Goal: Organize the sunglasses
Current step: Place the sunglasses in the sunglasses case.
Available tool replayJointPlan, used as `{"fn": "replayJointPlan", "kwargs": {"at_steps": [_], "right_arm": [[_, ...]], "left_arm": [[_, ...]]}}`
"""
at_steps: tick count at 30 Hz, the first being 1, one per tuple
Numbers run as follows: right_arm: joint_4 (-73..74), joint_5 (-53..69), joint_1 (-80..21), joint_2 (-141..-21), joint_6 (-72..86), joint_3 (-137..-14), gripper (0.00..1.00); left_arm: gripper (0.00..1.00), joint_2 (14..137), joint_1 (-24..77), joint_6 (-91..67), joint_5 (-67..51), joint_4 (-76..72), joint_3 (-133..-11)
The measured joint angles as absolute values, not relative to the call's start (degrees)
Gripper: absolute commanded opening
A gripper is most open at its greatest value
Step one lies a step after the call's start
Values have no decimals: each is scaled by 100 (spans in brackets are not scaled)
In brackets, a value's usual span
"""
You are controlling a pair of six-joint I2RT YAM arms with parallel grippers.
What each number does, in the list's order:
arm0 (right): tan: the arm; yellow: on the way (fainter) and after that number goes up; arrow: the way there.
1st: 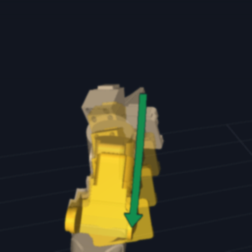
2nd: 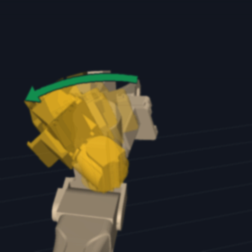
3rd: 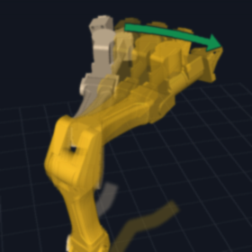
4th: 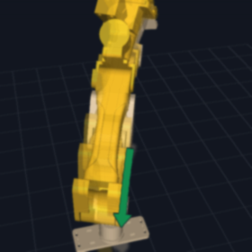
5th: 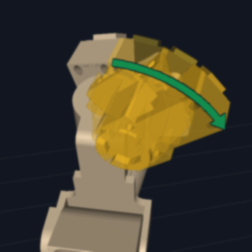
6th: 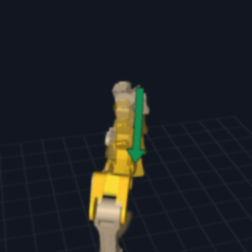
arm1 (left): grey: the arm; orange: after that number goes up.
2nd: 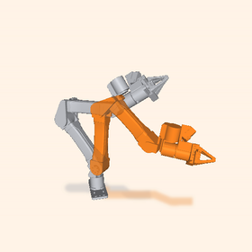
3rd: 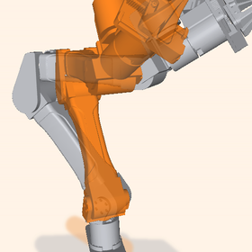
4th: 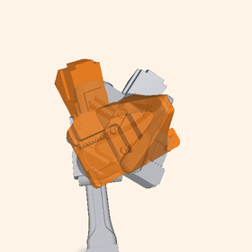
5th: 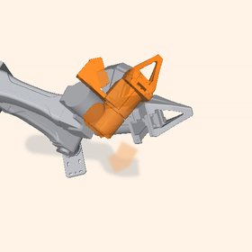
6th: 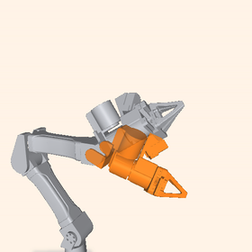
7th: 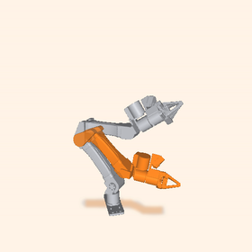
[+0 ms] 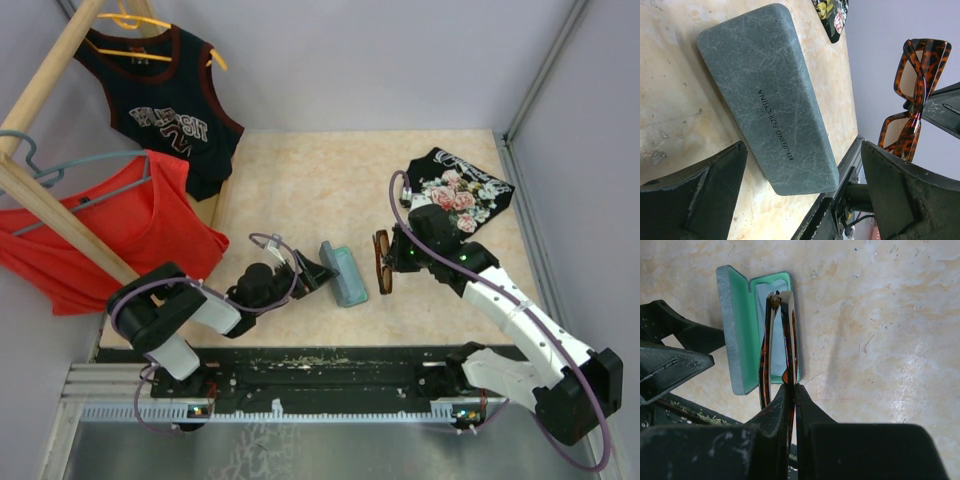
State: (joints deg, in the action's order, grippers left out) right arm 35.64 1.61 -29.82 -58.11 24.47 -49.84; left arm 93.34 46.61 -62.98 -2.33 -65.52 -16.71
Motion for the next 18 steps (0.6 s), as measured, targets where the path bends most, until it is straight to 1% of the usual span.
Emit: {"fn": "replayJointPlan", "kwargs": {"at_steps": [13,18], "right_arm": [[3612,161,-2982,-5811,2443,-4984,0],[3651,158,-2982,-5811,2412,-4984,0]], "left_arm": [[100,9500,4650,-6296,-351,-6591,-1852],[98,9507,4648,-6298,-375,-6613,-1852]]}}
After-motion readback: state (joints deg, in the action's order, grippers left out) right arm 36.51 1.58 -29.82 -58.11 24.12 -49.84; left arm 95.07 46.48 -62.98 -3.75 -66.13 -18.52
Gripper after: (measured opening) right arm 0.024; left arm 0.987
